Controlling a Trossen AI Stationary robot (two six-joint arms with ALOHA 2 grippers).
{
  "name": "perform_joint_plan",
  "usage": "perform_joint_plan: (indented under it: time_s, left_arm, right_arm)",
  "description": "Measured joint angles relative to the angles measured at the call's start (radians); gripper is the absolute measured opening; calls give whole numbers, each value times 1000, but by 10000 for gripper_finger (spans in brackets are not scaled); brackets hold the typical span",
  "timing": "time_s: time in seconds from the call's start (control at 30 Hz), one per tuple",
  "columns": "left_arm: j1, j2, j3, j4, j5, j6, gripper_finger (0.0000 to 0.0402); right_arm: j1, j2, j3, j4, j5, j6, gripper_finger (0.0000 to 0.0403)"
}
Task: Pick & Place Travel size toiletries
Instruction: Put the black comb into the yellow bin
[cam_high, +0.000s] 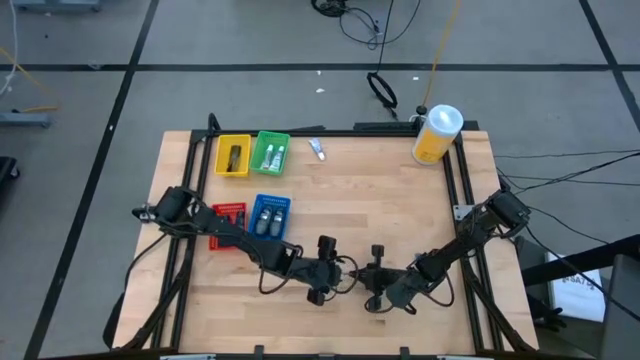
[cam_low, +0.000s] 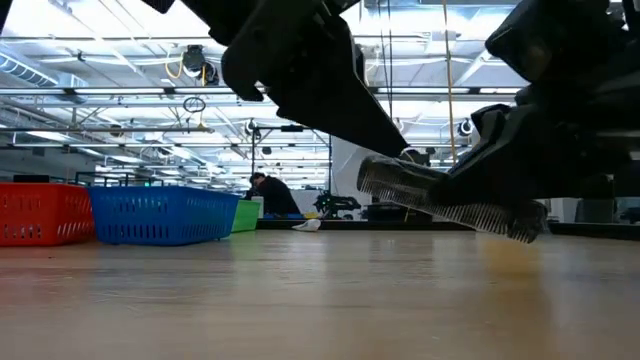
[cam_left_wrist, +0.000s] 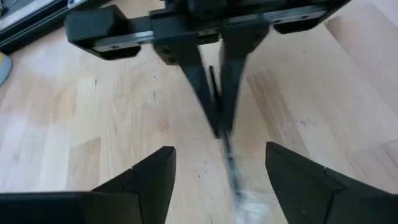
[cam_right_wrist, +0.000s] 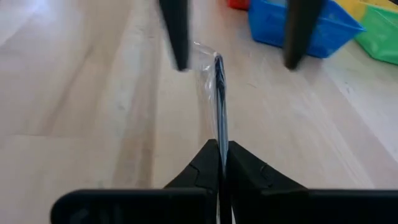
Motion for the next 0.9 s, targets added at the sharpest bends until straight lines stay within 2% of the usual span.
perform_joint_plan:
  time_s: [0.1,0.23,0.4,0.6,0.77,0.9]
  left_arm:
    - [10,0,-14,3,7,-14,244]
    - [28,0,-27,2,9,-39,216]
    - [38,0,-34,4,52,-41,157]
    - [37,0,-34,7,55,-37,76]
    - [38,0,-34,0,57,-34,13]
    - [37,-1,-33,-45,35,-40,10]
  right_arm:
    - [0,0,-4,1,12,2,9]
    - [0,0,-4,8,15,1,9]
    - [0,0,-4,16,16,0,9]
    - [0,0,-4,15,21,0,12]
    - [0,0,-4,19,18,0,36]
    - [-2,-9,-4,48,14,4,83]
